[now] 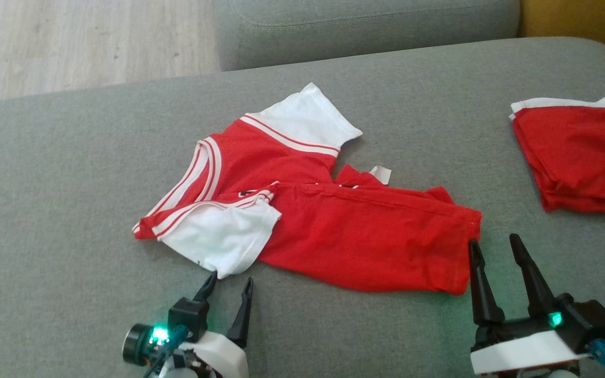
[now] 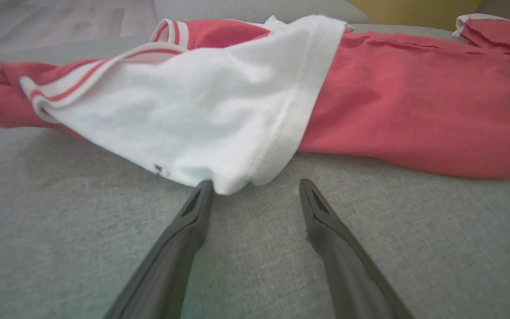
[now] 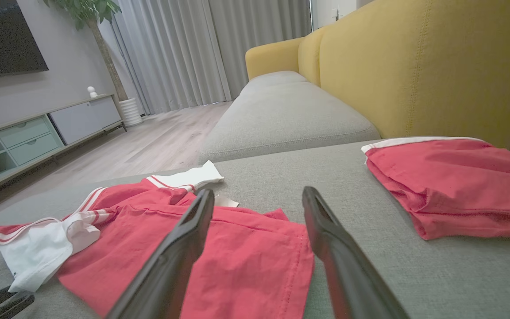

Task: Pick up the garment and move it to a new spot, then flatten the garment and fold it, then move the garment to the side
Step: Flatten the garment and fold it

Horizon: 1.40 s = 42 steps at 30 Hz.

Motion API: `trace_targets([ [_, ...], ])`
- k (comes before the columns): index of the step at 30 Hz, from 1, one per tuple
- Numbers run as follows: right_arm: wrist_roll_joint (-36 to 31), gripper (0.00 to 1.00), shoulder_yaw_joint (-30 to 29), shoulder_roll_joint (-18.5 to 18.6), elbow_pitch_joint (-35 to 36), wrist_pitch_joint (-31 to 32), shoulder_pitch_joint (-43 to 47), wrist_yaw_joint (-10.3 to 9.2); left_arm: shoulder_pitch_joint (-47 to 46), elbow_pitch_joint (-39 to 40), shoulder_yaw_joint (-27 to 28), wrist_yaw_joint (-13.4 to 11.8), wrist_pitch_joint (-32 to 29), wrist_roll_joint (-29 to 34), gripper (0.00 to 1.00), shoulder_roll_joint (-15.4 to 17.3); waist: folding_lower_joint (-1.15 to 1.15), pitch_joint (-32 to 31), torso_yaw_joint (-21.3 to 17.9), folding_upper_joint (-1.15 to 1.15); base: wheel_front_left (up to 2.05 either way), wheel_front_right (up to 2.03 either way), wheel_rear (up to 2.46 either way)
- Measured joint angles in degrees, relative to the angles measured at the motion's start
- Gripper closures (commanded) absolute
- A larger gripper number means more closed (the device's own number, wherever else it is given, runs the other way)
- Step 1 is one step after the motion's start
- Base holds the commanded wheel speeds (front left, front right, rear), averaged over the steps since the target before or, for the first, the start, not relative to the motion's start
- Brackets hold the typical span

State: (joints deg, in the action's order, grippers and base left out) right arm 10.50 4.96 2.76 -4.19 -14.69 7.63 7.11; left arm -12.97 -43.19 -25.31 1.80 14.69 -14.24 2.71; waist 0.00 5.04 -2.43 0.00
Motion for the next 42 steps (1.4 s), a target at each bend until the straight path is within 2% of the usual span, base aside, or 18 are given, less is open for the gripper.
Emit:
trace_targets([
  [1, 0.0, 0.0, -0.01, 0.0, -0.01, 0.0, 0.0, 0.0, 0.0, -0.42, -0.02, 0.29, 0.0, -0.15, 0.0, 0.0, 0.0, -0.05, -0.22, 0.0, 0.0, 0.0, 0.0],
  [2, 0.0, 0.0, -0.03, 0.0, -0.01, 0.0, 0.0, 0.0, 0.0, -0.71, -0.03, 0.43, 0.0, -0.6, 0.06, -0.01, 0.0, -0.12, -0.41, 0.0, 0.0, 0.0, 0.0],
  [4, 0.0, 0.0, -0.07, 0.0, -0.05, 0.0, 0.0, 0.0, 0.0, -0.82, 0.01, 0.51, 0.0, -1.14, 0.31, 0.0, 0.0, -0.36, -0.71, 0.0, 0.0, 0.0, 0.0],
  [5, 0.0, 0.0, -0.07, 0.0, -0.09, 0.01, 0.0, 0.0, 0.0, -0.82, 0.02, 0.49, -0.01, -1.34, 0.52, -0.01, 0.0, -0.49, -0.81, 0.0, 0.0, 0.0, 0.0],
  [7, 0.0, 0.0, -0.08, 0.0, -0.25, 0.0, 0.01, 0.0, 0.01, -0.81, 0.2, 0.48, 0.0, -1.38, 0.87, -0.01, 0.0, -0.76, -0.93, 0.0, 0.0, 0.0, 0.0],
  [8, 0.0, 0.0, -0.09, 0.0, -0.27, 0.0, 0.01, 0.0, 0.02, -0.79, 0.41, 0.49, -0.01, -1.41, 1.0, -0.01, 0.0, -0.89, -0.95, 0.0, 0.0, 0.0, 0.0],
  [14, 0.0, 0.0, -0.47, -0.01, -0.26, 0.0, 0.09, 0.0, 0.17, 1.93, 1.05, 1.96, 0.0, -1.87, 1.0, -0.03, 0.0, -1.68, -0.56, 0.0, 0.0, 0.0, 0.0],
  [19, -0.32, 0.0, -0.74, -0.01, -1.22, 0.0, 0.21, 0.0, 1.85, 9.31, 4.13, 2.26, 0.0, 0.25, 1.0, 0.0, 0.0, -2.37, 0.26, 0.0, 0.0, 0.0, 0.0],
  [23, -0.43, 0.0, -2.59, -0.05, -4.76, 0.0, 0.42, 0.0, 4.11, 15.75, 7.55, 2.26, 0.0, 2.04, 1.0, 0.41, 0.0, -2.9, 1.11, 0.0, 0.0, 0.0, 0.0],
  [27, 0.03, 0.0, -4.38, -0.11, -11.47, 0.01, -0.05, 0.0, 4.84, 20.79, 9.92, 2.59, 0.0, 4.0, 1.0, 1.79, 0.0, -3.28, 1.77, 0.0, 0.0, 0.0, 0.0],
  [34, 6.8, 0.0, -3.42, -0.12, -24.87, 0.88, -7.68, 0.0, 4.11, 22.07, 10.56, 3.35, 0.0, 6.73, 1.0, 3.1, 0.0, -3.03, 2.2, 0.0, 0.0, 0.0, 0.0],
  [38, 11.78, 0.0, -0.88, 0.57, -27.48, 3.23, -12.4, 0.0, 3.36, 22.17, 10.68, 3.56, 0.0, 6.8, 1.0, 3.08, 0.0, -2.89, 2.09, 0.0, 0.0, 0.0, 0.0],
  [42, 17.2, 0.0, 1.94, 3.05, -29.6, 5.77, -16.17, 0.0, 3.34, 22.5, 10.73, 3.76, 0.0, 7.5, 1.0, 3.02, 0.0, -2.52, 2.1, 0.0, 0.0, 0.0, 0.0],
])
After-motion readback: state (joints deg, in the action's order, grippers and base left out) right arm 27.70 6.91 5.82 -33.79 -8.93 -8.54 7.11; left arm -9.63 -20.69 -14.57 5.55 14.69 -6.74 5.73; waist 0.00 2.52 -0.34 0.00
